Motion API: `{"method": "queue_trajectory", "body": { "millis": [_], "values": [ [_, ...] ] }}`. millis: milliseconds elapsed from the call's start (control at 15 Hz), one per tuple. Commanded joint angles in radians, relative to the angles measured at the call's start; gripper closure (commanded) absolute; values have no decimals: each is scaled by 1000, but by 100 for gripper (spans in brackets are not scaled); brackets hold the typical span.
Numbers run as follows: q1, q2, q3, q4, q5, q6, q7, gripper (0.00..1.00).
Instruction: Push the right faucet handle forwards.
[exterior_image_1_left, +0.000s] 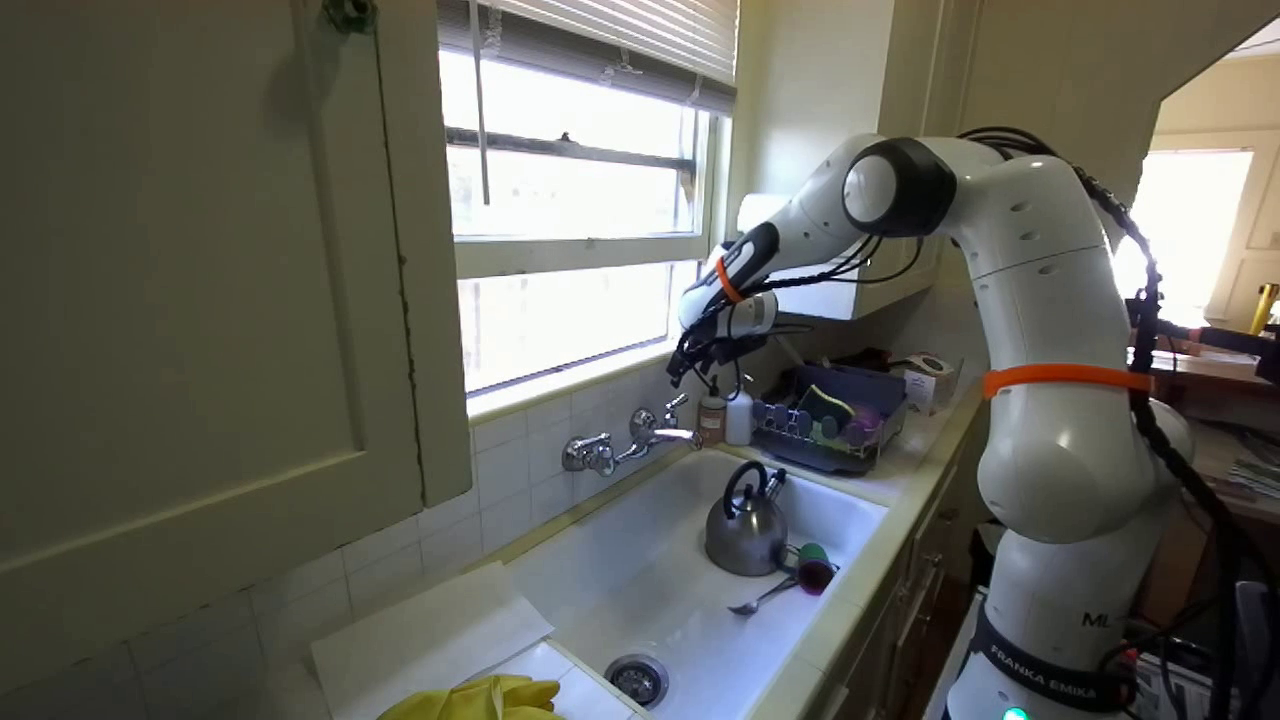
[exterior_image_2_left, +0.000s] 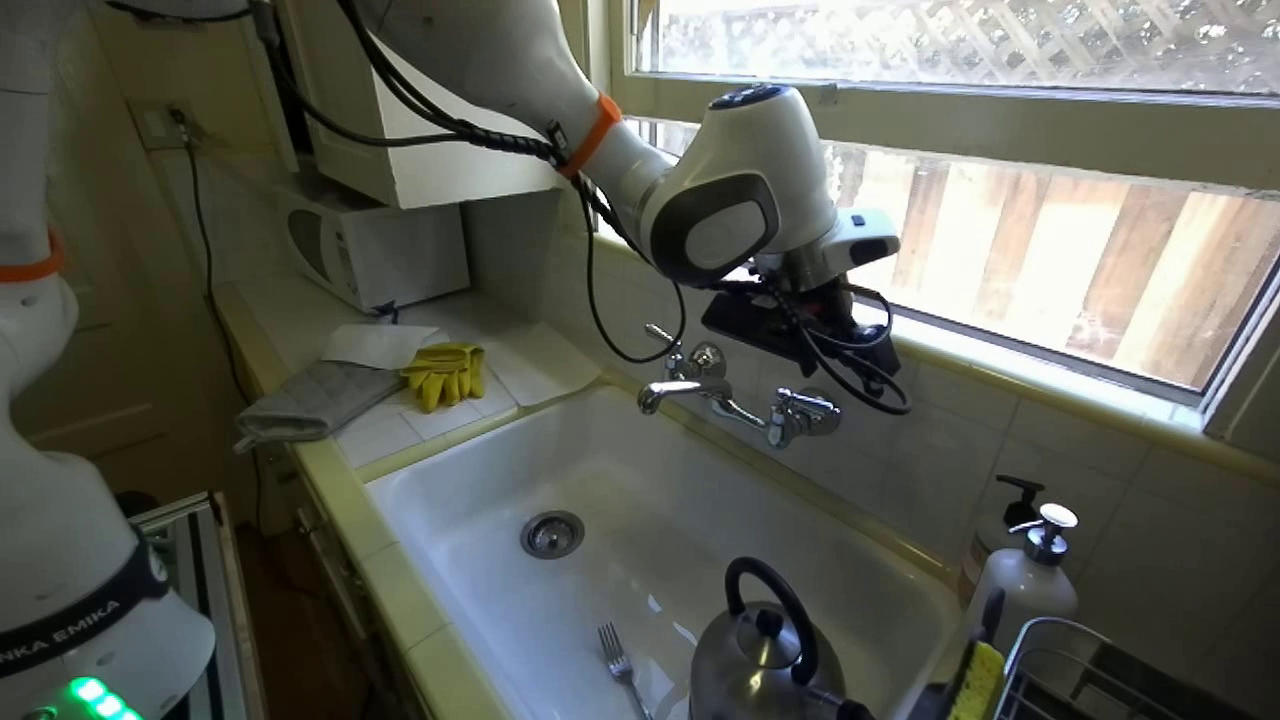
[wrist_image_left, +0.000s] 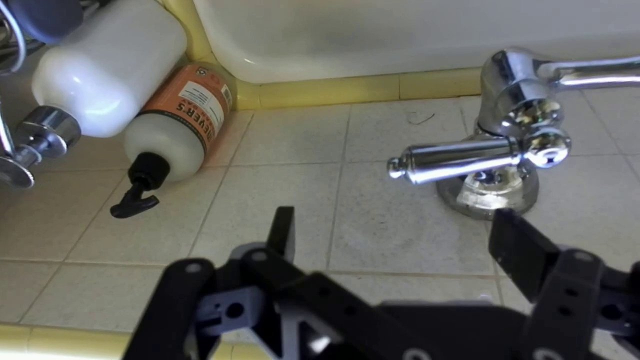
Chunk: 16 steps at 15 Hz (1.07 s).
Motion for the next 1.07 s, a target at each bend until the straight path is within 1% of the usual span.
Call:
{"method": "queue_trajectory", "body": {
  "millis": [0,400,600,733,1000],
  "values": [
    [-25,67,21,66,0,6,-14,0],
    [-18,127,1,118,-29,-14,11,0],
    [-4,140,-25,136,-55,-45,35,0],
    [0,135,-33,141,-70,-79,41,0],
    [-14,119,-9,153,-65,-192,6,0]
  ]
}}
